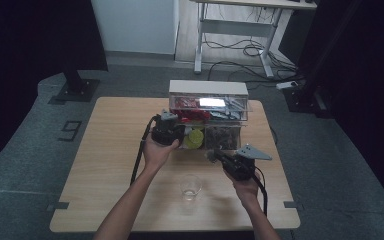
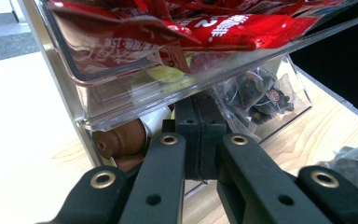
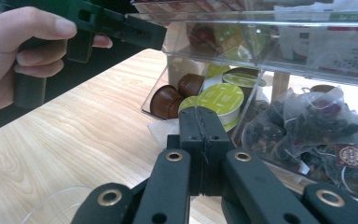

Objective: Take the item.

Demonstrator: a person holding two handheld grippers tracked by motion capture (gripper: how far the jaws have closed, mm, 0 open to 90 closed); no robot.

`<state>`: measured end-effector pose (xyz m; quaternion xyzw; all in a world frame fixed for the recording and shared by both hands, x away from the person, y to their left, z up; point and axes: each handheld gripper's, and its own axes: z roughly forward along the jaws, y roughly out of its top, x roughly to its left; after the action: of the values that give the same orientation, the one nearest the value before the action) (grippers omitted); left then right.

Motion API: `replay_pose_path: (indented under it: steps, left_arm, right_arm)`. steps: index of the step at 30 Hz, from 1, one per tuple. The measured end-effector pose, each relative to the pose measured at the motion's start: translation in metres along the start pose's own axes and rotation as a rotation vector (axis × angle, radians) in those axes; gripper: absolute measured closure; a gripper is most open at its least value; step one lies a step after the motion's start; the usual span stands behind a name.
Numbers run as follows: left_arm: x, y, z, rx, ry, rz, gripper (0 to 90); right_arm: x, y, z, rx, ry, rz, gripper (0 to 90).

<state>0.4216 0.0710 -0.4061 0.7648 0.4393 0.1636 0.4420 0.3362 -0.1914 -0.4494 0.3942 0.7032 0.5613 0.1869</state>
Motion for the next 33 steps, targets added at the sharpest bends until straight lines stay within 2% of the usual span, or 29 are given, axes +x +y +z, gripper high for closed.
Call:
replay_pose_path:
  steps: [9, 33]
  left_arm:
    - [-0.001, -0.001, 0.000, -0.002, 0.002, -0.001, 89.3]
    - [0.000, -0.003, 0.000, 0.004, 0.005, 0.001, 89.1]
  right_arm:
    - [0.011, -0.002, -0.003, -0.015, 0.043, 0.011, 89.1]
    - [0.041, -0.009, -0.003, -0.029, 0.118, -0.019, 89.1]
